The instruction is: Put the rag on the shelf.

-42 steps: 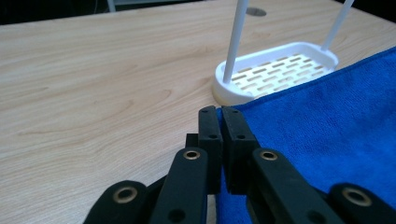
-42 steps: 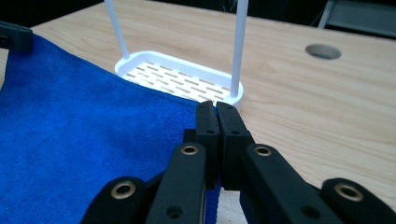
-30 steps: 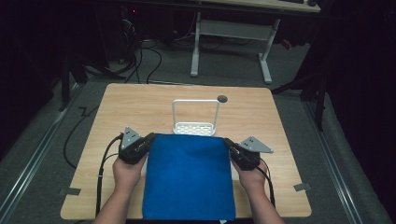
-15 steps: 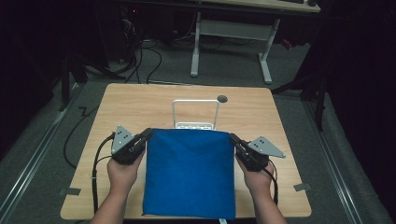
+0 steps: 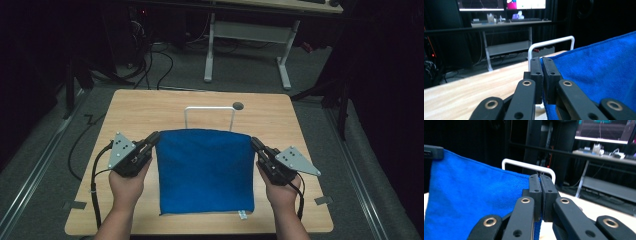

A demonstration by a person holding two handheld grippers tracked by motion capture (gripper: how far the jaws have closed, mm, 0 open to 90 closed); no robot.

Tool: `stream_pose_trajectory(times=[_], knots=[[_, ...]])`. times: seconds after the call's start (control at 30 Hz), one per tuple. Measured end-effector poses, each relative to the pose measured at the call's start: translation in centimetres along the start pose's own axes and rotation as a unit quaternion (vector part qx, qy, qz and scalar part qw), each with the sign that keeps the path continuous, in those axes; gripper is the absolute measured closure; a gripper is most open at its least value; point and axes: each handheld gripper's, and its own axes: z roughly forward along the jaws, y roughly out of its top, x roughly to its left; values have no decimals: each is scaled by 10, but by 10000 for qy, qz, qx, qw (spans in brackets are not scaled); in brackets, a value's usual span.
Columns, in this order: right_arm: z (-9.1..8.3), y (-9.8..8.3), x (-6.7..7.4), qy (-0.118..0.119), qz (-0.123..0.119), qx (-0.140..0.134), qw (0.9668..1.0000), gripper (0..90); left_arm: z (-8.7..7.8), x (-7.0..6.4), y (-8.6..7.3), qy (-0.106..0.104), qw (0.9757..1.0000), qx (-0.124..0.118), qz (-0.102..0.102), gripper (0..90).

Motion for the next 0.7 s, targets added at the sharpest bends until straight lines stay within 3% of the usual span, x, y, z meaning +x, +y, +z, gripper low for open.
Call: stream_pose_trajectory(times=[0.3,0.7], knots=[[-7,26,2,-52,-183,-368,9991,891,-2,-1,21,25,9996,-263,106,881],[-4,53,-9,-226,-289,-616,9974,892,7,5,50,88,9985,-499,205,882]])
